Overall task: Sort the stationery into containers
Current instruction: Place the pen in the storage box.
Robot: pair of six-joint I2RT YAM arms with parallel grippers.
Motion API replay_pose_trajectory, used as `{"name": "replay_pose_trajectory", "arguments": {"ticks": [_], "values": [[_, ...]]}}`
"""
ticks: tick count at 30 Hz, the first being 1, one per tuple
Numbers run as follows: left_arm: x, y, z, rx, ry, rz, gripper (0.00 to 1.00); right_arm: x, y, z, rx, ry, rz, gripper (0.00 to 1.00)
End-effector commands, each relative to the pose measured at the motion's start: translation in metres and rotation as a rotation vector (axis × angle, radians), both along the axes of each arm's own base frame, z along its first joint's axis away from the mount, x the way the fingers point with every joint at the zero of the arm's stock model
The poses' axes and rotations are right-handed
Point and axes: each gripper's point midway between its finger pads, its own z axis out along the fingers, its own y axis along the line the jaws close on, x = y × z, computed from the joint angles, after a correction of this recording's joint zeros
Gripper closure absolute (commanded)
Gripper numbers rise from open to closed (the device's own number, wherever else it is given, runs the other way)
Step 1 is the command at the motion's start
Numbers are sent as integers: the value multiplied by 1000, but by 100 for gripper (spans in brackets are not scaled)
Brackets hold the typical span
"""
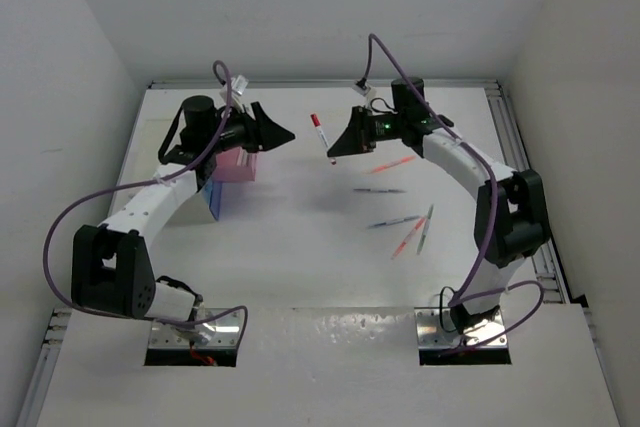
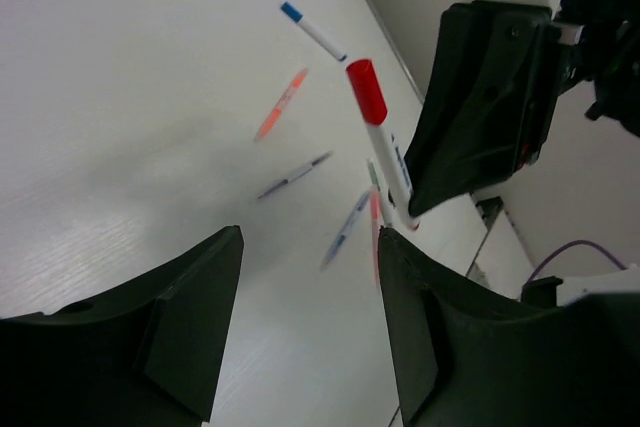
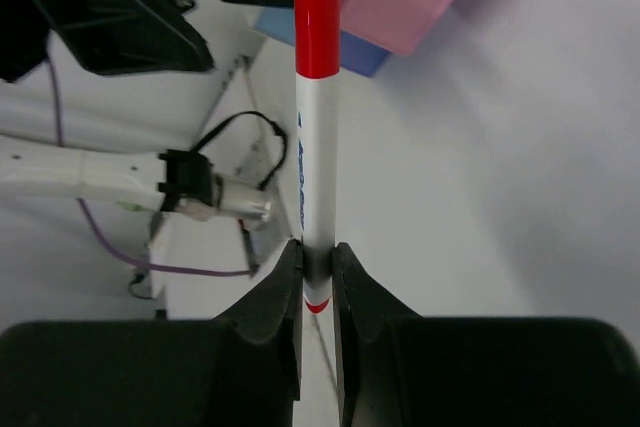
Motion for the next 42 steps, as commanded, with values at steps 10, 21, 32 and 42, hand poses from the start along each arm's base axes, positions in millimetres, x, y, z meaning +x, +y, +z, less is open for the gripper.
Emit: {"name": "replay_pose_trajectory", "arguments": {"ticks": [10,21,32,42], "values": [[-7,-37,31,-150,-44,-129,37,-23,56,59,180,3,117,100],[-15,-32,40,-194,-70,-157,40,-17,60,58,198,22,106,100],[-13,-31,44,-230,-67,-164,41,-25,63,60,207,12,143,100],[-15,-39,54,-271,-68,-216,61,-32,74,58,202,18,176,100]]}}
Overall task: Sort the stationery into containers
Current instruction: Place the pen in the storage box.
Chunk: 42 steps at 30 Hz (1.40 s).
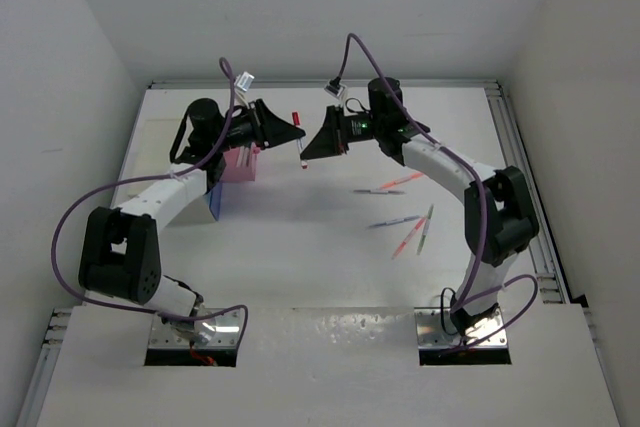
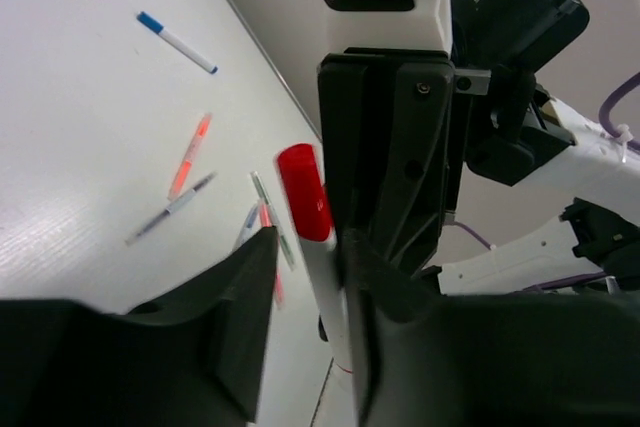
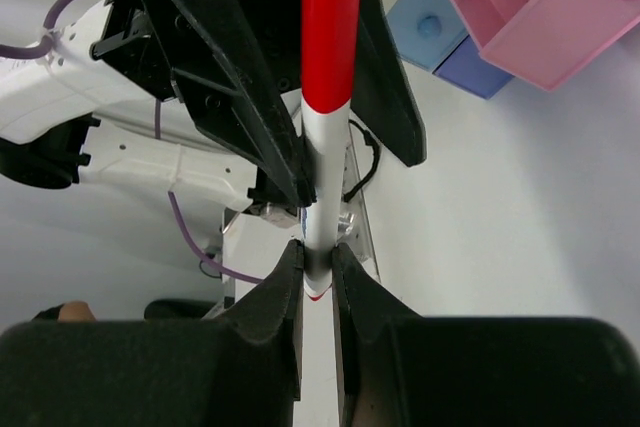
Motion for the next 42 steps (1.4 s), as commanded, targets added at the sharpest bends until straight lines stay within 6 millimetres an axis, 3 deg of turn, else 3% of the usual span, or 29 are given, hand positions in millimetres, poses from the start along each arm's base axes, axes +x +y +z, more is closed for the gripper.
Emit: {"name": "replay_pose_trajectory", "arguments": {"ticks": [1,3,7,8,9,10,11,12,13,14,17,22,27,35,40,42], "values": [[-5,-4,24,-23,-92,-41,65,2,5,19,35,-69,30,100],[-5,-2,22,3,-95,-44,78,2,5,18,31,-65,29,100],[7,11,11,130,-93,-22,95,18,-12,16,5,-78,-22,57],[9,22,-3,179,-16,-3,97,21,-19,16,-4,-65,-40,45],[17,29,3,231,-72,5,100,26,-26,14,-10,-59,-58,42],[20,37,-2,268,-51,22,100,39,-43,14,-17,-69,-104,41],[24,55,-23,345,50,85,100,45,-54,9,-39,-49,-138,40],[33,67,-18,430,-14,120,100,52,-66,4,-58,-44,-169,40],[39,81,-23,498,-1,176,100,63,-90,-1,-90,-47,-225,40],[44,108,-39,622,59,291,100,71,-102,-8,-125,-51,-275,40],[52,155,-50,799,90,452,100,94,-152,-26,-259,-100,-405,40],[65,188,-66,947,192,578,100,115,-212,-42,-328,-86,-522,41],[75,203,-67,1073,224,674,100,119,-245,-49,-358,-81,-581,41],[82,199,-81,1116,247,648,95,143,-282,-60,-437,-83,-645,42],[83,193,-94,1110,269,608,81,161,-301,-68,-509,-113,-682,41],[84,189,-98,1099,272,589,70,169,-307,-71,-528,-128,-692,41]]}}
